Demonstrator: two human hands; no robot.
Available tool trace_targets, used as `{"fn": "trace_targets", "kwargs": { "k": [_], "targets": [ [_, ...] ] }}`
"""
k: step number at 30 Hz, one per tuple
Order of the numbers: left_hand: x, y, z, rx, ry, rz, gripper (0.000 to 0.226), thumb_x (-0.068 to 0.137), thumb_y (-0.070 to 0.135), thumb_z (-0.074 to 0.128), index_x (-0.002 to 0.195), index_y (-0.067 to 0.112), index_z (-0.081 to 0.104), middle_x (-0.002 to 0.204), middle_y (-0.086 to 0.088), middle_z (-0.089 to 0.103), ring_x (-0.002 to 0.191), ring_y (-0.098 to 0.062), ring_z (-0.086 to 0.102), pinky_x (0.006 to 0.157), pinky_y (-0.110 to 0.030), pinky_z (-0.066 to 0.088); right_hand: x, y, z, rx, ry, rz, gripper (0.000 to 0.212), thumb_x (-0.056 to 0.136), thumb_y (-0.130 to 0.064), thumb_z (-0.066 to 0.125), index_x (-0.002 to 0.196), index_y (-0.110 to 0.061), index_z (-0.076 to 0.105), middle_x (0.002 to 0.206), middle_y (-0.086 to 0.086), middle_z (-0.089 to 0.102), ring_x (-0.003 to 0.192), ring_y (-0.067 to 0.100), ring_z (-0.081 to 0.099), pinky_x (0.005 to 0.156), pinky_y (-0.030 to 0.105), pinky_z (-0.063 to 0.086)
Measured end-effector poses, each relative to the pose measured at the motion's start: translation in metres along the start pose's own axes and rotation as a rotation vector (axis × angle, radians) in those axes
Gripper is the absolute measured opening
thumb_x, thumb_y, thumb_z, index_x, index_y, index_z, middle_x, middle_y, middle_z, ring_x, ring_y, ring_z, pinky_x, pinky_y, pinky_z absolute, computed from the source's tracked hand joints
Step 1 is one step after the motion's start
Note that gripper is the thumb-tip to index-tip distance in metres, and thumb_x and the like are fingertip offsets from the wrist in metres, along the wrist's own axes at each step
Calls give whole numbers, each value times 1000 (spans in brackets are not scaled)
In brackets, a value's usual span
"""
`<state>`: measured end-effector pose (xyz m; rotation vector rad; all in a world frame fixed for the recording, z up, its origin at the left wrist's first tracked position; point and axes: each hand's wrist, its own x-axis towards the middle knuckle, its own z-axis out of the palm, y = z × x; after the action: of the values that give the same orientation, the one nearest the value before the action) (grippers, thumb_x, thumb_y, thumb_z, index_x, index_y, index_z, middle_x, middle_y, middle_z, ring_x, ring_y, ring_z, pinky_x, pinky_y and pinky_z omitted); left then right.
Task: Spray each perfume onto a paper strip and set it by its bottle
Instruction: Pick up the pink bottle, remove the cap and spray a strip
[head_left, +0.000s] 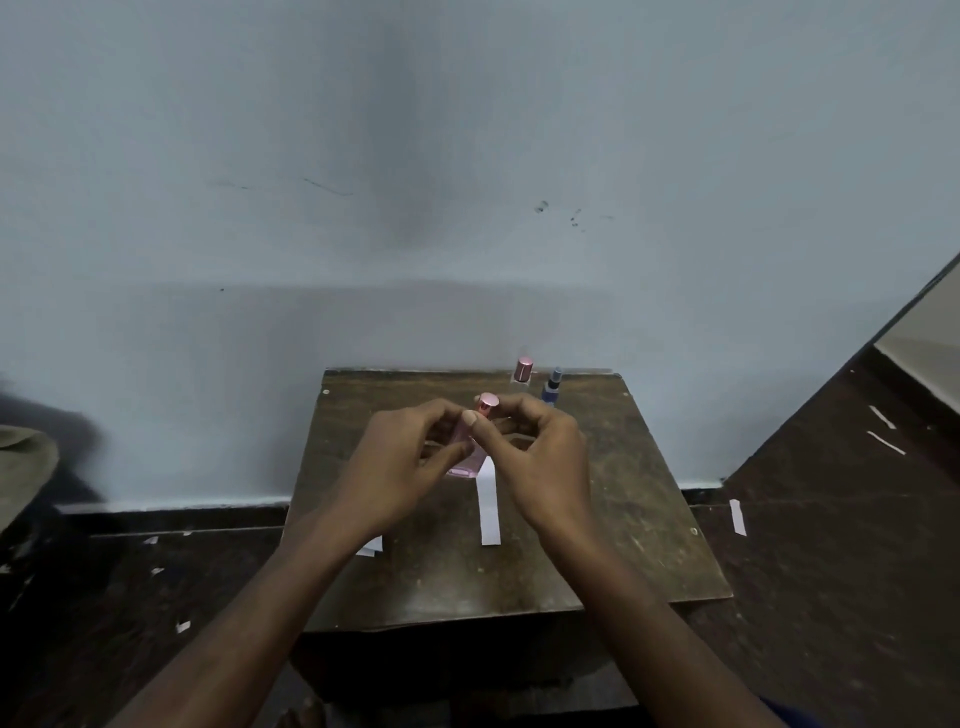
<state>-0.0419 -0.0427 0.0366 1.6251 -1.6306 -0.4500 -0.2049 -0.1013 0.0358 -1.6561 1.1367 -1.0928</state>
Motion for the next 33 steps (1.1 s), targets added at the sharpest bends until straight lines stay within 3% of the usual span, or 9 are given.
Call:
{"fn": "trace_targets", "kwargs": {
  "k": [3, 9, 13, 16, 19, 21, 23, 27, 33],
  "targets": [
    [0, 0, 0, 2, 20, -12, 28, 96, 20, 76, 124, 20, 72, 109, 10, 77, 99, -1, 71, 87, -8, 54, 4, -2, -3, -2, -21, -27, 23, 87, -33, 87, 108, -26, 81, 91, -12, 80, 85, 1, 75, 75, 16, 59],
    [1, -2, 1, 23, 46, -57, 29, 96, 20, 76, 125, 18, 73, 111, 9, 78, 99, -1, 71, 92, -23, 57, 27, -17, -32, 81, 63, -69, 21, 88, -28, 86, 109, -29, 81, 95, -13, 81, 90, 6, 77, 80, 21, 61],
    [0, -2, 0, 42, 95, -88, 29, 96, 21, 77, 125, 22, 74, 108, 14, 75, 89, 13, 64, 84, -6, 52, 48, 2, -79, -227, 151, -118, 33, 84, -27, 90, 113, -26, 73, 87, -12, 78, 78, 1, 74, 73, 9, 55],
    [-1, -2, 1, 29, 116, -115, 28, 95, 20, 77, 123, 23, 74, 100, 22, 70, 85, 24, 59, 78, 4, 44, 56, 33, -99, -511, 56, 8, 26, 83, -23, 89, 100, -21, 69, 80, -12, 73, 71, 3, 69, 61, 4, 45],
    [0, 2, 4, 15, 118, -121, 28, 95, 22, 77, 123, 24, 74, 99, 22, 71, 91, 19, 63, 79, 2, 46, 63, 56, -101, -724, -73, 77, 14, 85, -22, 82, 86, -27, 69, 71, -12, 66, 72, 6, 63, 59, 10, 36],
    [1, 4, 6, 3, 111, -125, 28, 96, 24, 77, 123, 24, 74, 101, 20, 73, 93, 13, 66, 81, -1, 48, 67, 63, -97, -777, -111, 116, 12, 88, -26, 79, 86, -27, 67, 73, -7, 65, 76, 15, 62, 62, 24, 40],
    [1, 4, 7, -14, 103, -130, 27, 96, 25, 76, 123, 25, 75, 102, 19, 75, 93, 11, 68, 81, -2, 50, 70, 67, -94, -795, -115, 133, 13, 90, -28, 79, 85, -25, 67, 78, -3, 66, 78, 17, 63, 69, 27, 44],
    [0, 5, 8, -20, 98, -140, 26, 96, 24, 76, 122, 25, 75, 103, 19, 76, 94, 10, 69, 83, -4, 52, 73, 70, -90, -838, -137, 122, 9, 87, -23, 81, 80, -21, 77, 80, -3, 71, 70, 2, 59, 62, 26, 50],
    [-2, 7, 8, -35, 79, -169, 27, 96, 25, 76, 124, 24, 75, 105, 17, 76, 94, 9, 69, 79, 0, 49, 75, 75, -86, -889, -164, 145, 9, 82, -27, 83, 82, -17, 81, 81, -2, 77, 74, 11, 68, 74, 39, 64]
  ]
}}
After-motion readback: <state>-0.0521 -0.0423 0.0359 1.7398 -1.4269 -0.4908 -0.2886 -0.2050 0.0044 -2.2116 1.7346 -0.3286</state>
